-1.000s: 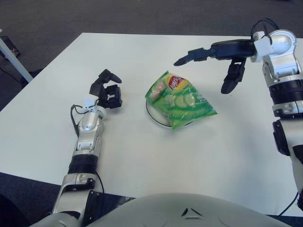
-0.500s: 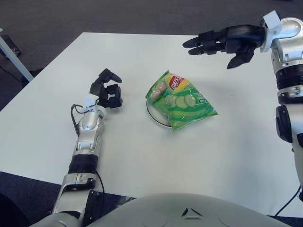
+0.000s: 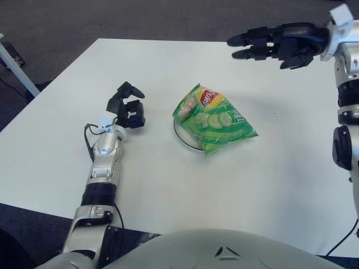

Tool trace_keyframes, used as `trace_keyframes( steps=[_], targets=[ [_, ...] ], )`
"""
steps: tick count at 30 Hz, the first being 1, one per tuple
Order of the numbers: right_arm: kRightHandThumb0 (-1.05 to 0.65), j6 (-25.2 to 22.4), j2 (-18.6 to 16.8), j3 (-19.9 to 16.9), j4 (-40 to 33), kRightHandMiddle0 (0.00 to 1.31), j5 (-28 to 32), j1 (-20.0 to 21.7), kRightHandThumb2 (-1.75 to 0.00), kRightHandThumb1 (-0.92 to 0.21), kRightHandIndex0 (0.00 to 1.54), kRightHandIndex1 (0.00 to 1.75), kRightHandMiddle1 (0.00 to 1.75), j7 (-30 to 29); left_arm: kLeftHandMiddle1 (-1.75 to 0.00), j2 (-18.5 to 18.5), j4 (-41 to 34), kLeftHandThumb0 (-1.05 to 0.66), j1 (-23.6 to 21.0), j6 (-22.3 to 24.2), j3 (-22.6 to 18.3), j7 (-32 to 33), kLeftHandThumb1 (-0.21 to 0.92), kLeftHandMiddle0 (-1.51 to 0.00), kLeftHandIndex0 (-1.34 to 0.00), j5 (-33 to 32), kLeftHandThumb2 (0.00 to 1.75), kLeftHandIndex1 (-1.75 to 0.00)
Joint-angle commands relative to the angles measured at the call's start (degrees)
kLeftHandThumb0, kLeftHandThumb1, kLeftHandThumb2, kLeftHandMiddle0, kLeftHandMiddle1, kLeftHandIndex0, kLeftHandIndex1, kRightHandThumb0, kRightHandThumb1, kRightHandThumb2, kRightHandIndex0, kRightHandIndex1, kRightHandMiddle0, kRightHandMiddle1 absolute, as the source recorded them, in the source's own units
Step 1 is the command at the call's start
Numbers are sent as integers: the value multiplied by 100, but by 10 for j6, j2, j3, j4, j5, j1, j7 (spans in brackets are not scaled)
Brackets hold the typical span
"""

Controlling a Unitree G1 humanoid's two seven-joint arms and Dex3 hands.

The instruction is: Put the snack into the plate.

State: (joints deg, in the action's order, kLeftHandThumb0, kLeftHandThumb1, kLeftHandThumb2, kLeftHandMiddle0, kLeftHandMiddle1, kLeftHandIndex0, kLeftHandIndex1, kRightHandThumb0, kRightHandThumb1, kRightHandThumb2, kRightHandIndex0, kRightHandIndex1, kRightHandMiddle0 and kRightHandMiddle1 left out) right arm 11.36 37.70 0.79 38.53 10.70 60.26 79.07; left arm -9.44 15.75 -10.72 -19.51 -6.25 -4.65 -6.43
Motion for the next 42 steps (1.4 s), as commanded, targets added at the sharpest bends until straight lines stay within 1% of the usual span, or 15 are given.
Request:
trace_keyframes(
  steps=[1, 3, 4, 6, 7, 8, 10, 12, 14, 17, 19, 22, 27, 34, 42],
  targets=[
    [-100, 5, 4, -34, 8, 1, 15, -69, -23, -85, 2, 1, 22, -39, -175, 40, 48, -46, 72, 3, 9, 2, 37, -120, -57, -1, 125, -175],
    [-86, -36, -1, -46, -5, 1, 23, -76, -40, -71, 9, 6, 43, -73, -175, 39, 48, -46, 72, 4, 8, 2, 37, -120, -57, 0, 124, -175],
    [-76, -52, -7, -55, -28, 0, 30, -90, -57, -59, 13, 13, 56, -95, -175, 38, 49, -46, 71, 4, 8, 0, 37, -120, -57, -1, 124, -175],
    [-59, -73, -21, -69, -82, 0, 41, -126, -83, -43, 15, 45, 83, -137, -175, 37, 52, -46, 70, 2, 7, -3, 38, -120, -57, -4, 124, -175],
    [-56, -82, -27, -74, -109, 0, 45, -143, -88, -41, 16, 52, 91, -156, -175, 37, 53, -46, 69, 2, 6, -4, 38, -120, -56, -4, 124, -175],
    [-51, -99, -47, -85, -176, 0, 48, -187, -95, -37, 17, 65, 101, -205, -175, 36, 56, -46, 68, -1, 6, -5, 38, -120, -56, -5, 124, -175],
    [-41, -124, -77, -101, -265, 4, 52, -246, -107, -36, 21, 88, 128, -278, -175, 35, 59, -46, 67, -3, 5, -8, 38, -121, -56, -7, 124, -175],
    [-37, -141, -102, -111, -312, 8, 51, -276, -111, -37, 24, 99, 140, -332, -175, 34, 61, -46, 66, -4, 5, -9, 38, -122, -56, -7, 124, -175],
    [-37, -147, -129, -120, -335, 20, 44, -294, -92, -55, 26, 113, 154, -385, -175, 32, 63, -46, 65, -4, 4, -9, 38, -122, -56, -7, 124, -175],
    [-12, -149, -157, -124, -352, 29, 33, -313, -87, -61, 34, 140, 167, -440, -175, 30, 68, -46, 62, -4, 2, -8, 38, -122, -56, -7, 124, -175],
    [-7, -151, -171, -124, -363, 32, 29, -327, -90, -60, 37, 147, 171, -464, -175, 30, 70, -46, 62, -6, 2, -8, 38, -121, -56, -7, 124, -175],
    [-3, -115, -222, -114, -329, 36, 15, -357, -97, -56, 41, 153, 173, -515, -175, 30, 74, -46, 62, -10, 1, -10, 38, -121, -56, -7, 123, -175],
    [-1, -84, -274, -119, -279, 43, 28, -385, -110, -45, 51, 152, 174, -564, -175, 28, 76, -46, 60, -13, 1, -5, 39, -122, -55, -1, 122, -175],
    [-1, -94, -307, -132, -290, 57, 31, -402, -131, -23, 75, 139, 175, -633, -175, 27, 80, -46, 59, -22, 1, 0, 38, -121, -56, 6, 123, -175],
    [-1, -130, -335, -143, -326, 70, 33, -423, -158, 0, 91, 145, 175, -708, -175, 27, 79, -46, 59, -24, 1, 1, 38, -122, -56, 8, 123, -175]
  ],
)
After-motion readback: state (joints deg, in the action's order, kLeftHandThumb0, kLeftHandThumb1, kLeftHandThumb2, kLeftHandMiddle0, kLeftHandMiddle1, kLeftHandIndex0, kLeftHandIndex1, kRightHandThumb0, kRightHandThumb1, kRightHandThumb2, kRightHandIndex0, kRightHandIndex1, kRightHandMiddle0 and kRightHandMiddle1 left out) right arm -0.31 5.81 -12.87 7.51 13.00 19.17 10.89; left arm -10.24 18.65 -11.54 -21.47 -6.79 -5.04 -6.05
